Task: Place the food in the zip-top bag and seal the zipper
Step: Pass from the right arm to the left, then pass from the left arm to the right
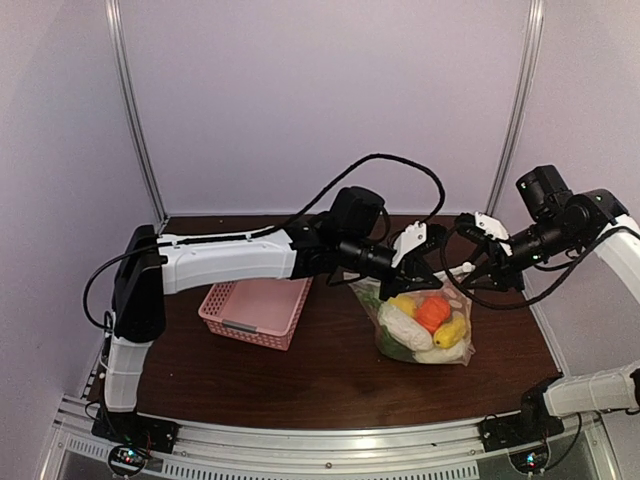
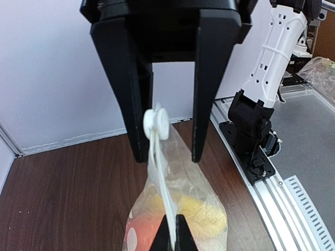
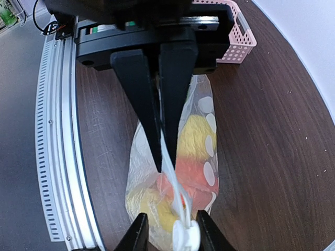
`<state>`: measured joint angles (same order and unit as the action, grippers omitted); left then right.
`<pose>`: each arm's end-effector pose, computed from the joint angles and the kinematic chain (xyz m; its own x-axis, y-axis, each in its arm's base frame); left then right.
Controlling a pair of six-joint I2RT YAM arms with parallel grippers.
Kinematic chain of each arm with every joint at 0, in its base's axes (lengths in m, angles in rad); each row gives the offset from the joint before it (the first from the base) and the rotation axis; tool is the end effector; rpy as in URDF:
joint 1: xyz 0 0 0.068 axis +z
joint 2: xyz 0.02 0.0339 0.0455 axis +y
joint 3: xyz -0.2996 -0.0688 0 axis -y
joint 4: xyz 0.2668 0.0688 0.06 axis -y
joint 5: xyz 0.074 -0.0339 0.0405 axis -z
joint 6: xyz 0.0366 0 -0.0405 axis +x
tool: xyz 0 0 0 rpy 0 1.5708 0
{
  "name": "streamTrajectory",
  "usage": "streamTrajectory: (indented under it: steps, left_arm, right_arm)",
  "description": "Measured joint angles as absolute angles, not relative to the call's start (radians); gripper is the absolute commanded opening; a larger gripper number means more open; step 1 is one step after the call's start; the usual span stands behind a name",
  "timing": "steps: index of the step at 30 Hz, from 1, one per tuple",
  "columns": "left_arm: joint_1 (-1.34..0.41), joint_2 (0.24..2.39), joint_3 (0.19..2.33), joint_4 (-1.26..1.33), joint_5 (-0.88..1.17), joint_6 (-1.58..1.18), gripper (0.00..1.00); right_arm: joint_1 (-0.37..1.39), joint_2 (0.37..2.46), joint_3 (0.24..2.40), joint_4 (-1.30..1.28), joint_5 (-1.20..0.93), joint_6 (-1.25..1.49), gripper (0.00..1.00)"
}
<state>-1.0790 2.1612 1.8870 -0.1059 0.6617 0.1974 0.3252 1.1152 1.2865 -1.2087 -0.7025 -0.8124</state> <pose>0.2424 -0.5002 0.3097 0.0174 0.2951 -0.9553 0.9805 -0.1920 -0.0414 0.1750 0.0840 0.3994 -0.1582 -0.6380 -0.7536 -0.9741 0.2255 0.0135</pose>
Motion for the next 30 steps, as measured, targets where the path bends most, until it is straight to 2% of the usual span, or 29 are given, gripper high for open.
streamTrajectory:
  steps: [4, 11, 17, 23, 30]
  left_arm:
    - [-1.065, 2.158, 1.864, -0.061, 0.667, 0.137, 0.0]
    - [-1.053, 2.135, 1.78, 0.016, 0.674, 0.068, 0.0]
    - [-1.052, 2.116, 1.74, 0.059, 0.673, 0.048, 0.0]
    - [-1.045, 2.104, 1.717, 0.083, 0.672, 0.035, 0.0]
    - [-1.033, 2.091, 1.694, 0.112, 0.671, 0.023, 0.0]
  right_arm:
    - [0.319, 1.078, 1.258, -1.169, -0.703, -0.788, 0.34]
    - [0.302, 1.044, 1.216, -1.079, -0.72, -0.733, 0.18]
    - [0.302, 1.068, 1.216, -1.038, -0.739, -0.71, 0.15]
    - [0.301, 1.084, 1.214, -1.029, -0.744, -0.707, 0.18]
    - [0.297, 1.085, 1.205, -1.027, -0.745, -0.705, 0.11]
